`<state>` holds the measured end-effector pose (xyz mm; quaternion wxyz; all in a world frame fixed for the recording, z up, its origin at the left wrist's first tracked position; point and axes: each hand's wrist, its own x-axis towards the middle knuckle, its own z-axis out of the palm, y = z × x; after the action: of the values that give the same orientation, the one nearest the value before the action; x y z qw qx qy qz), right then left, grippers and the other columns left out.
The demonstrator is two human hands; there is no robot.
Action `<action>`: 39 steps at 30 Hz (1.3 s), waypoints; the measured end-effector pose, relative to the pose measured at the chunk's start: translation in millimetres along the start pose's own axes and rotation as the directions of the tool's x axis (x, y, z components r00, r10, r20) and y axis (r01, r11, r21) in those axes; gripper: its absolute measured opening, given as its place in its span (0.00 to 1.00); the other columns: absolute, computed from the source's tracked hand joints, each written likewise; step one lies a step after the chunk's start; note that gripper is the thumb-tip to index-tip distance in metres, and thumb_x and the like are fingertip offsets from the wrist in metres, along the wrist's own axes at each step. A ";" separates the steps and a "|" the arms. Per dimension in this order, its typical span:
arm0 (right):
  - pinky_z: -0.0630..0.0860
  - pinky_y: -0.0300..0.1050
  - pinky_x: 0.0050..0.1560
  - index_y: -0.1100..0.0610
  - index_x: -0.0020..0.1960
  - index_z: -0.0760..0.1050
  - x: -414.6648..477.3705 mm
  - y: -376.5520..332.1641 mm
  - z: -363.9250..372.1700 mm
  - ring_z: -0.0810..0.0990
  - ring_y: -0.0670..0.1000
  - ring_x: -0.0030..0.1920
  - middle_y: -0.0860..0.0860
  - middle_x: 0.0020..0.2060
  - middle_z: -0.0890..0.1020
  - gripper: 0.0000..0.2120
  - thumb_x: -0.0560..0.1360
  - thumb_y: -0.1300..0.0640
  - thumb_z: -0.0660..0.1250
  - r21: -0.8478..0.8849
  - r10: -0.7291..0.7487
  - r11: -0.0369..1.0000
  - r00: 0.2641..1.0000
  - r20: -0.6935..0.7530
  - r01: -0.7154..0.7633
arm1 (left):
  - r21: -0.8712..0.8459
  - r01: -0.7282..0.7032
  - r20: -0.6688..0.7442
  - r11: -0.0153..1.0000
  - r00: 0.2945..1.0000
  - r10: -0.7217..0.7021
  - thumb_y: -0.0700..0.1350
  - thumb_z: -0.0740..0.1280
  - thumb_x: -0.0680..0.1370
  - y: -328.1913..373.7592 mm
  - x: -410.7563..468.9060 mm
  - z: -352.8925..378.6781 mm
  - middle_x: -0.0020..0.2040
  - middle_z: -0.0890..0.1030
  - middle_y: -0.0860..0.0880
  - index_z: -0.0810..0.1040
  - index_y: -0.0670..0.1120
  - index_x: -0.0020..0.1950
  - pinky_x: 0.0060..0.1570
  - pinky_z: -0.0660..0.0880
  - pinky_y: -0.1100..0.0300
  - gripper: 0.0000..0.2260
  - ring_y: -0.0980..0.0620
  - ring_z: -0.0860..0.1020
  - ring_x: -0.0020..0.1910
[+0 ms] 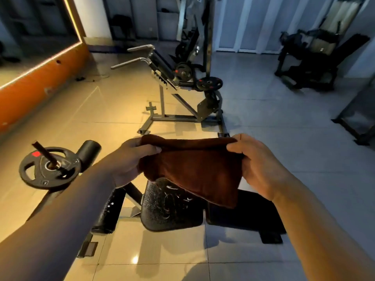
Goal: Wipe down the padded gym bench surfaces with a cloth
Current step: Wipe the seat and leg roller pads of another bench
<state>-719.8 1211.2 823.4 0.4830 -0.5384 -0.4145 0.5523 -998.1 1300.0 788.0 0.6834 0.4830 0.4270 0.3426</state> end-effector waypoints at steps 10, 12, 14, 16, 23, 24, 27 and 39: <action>0.80 0.48 0.57 0.50 0.59 0.76 101.3 -0.4 -35.3 0.81 0.50 0.52 0.48 0.49 0.82 0.10 0.79 0.49 0.69 -0.826 0.065 0.563 0.995 0.080 0.030 | 0.048 -0.113 -0.375 0.992 0.919 0.123 0.46 0.69 0.78 7.4 45.0 -18.0 0.47 0.85 0.42 0.81 0.44 0.54 0.48 0.80 0.48 0.08 0.42 0.84 0.48; 0.78 0.47 0.56 0.51 0.58 0.76 121.4 -1.2 -37.3 0.80 0.50 0.52 0.50 0.50 0.82 0.10 0.80 0.47 0.66 -0.790 0.138 0.613 0.988 0.071 -0.028 | 0.063 -0.134 -0.392 0.989 0.908 0.148 0.46 0.69 0.79 7.9 53.2 -23.1 0.42 0.85 0.44 0.81 0.45 0.52 0.44 0.80 0.51 0.06 0.45 0.84 0.43; 0.78 0.51 0.60 0.50 0.58 0.76 139.7 -2.6 -39.4 0.80 0.52 0.55 0.51 0.53 0.82 0.12 0.78 0.46 0.69 -0.695 0.202 0.708 0.979 0.034 -0.122 | 0.056 -0.149 -0.408 0.987 0.899 0.159 0.45 0.67 0.80 7.8 61.0 -28.1 0.39 0.84 0.46 0.80 0.45 0.51 0.37 0.79 0.56 0.05 0.48 0.84 0.40; 0.80 0.56 0.60 0.51 0.60 0.76 153.6 -3.2 -42.8 0.80 0.57 0.57 0.53 0.56 0.82 0.20 0.72 0.46 0.75 -0.495 0.254 0.843 0.967 0.023 -0.210 | 0.030 -0.153 -0.447 0.988 0.882 0.150 0.45 0.66 0.81 7.5 67.2 -33.4 0.38 0.84 0.48 0.79 0.44 0.52 0.35 0.79 0.58 0.05 0.49 0.83 0.39; 0.84 0.52 0.48 0.57 0.65 0.75 184.0 -6.7 -46.7 0.83 0.61 0.57 0.61 0.55 0.84 0.23 0.70 0.67 0.67 0.257 0.319 0.889 0.915 0.245 -0.379 | -0.091 -0.178 -0.594 0.980 0.799 0.090 0.44 0.66 0.81 6.7 69.8 -37.3 0.42 0.82 0.44 0.76 0.42 0.58 0.34 0.79 0.58 0.08 0.48 0.83 0.40; 0.83 0.51 0.49 0.59 0.64 0.75 189.3 -6.6 -46.6 0.84 0.61 0.55 0.62 0.54 0.84 0.23 0.70 0.68 0.66 0.261 0.340 0.873 0.897 0.281 -0.412 | -0.119 -0.192 -0.604 0.974 0.793 0.083 0.43 0.65 0.81 8.1 69.5 -34.1 0.41 0.82 0.44 0.76 0.42 0.57 0.34 0.79 0.58 0.07 0.48 0.84 0.39; 0.83 0.48 0.47 0.63 0.63 0.74 204.3 1.4 -47.5 0.86 0.56 0.48 0.60 0.49 0.86 0.18 0.73 0.68 0.64 0.102 0.431 0.867 0.838 0.335 -0.487 | -0.136 -0.237 -0.686 0.962 0.723 0.081 0.43 0.66 0.81 10.5 70.5 -24.7 0.48 0.81 0.42 0.75 0.42 0.60 0.39 0.81 0.53 0.09 0.45 0.83 0.46; 0.78 0.54 0.62 0.58 0.62 0.79 266.0 -6.3 -128.1 0.81 0.60 0.61 0.59 0.58 0.83 0.14 0.78 0.66 0.64 -0.041 0.316 0.944 0.860 0.401 -0.328 | 0.110 -0.193 -0.790 0.975 0.578 0.204 0.32 0.65 0.78 -0.5 59.0 70.6 0.49 0.82 0.44 0.74 0.39 0.61 0.46 0.77 0.55 0.12 0.44 0.81 0.53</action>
<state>-579.4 1465.0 768.1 0.2960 -0.4683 -0.4011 0.7296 -909.9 1325.9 784.6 0.3755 0.3280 0.6319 0.5934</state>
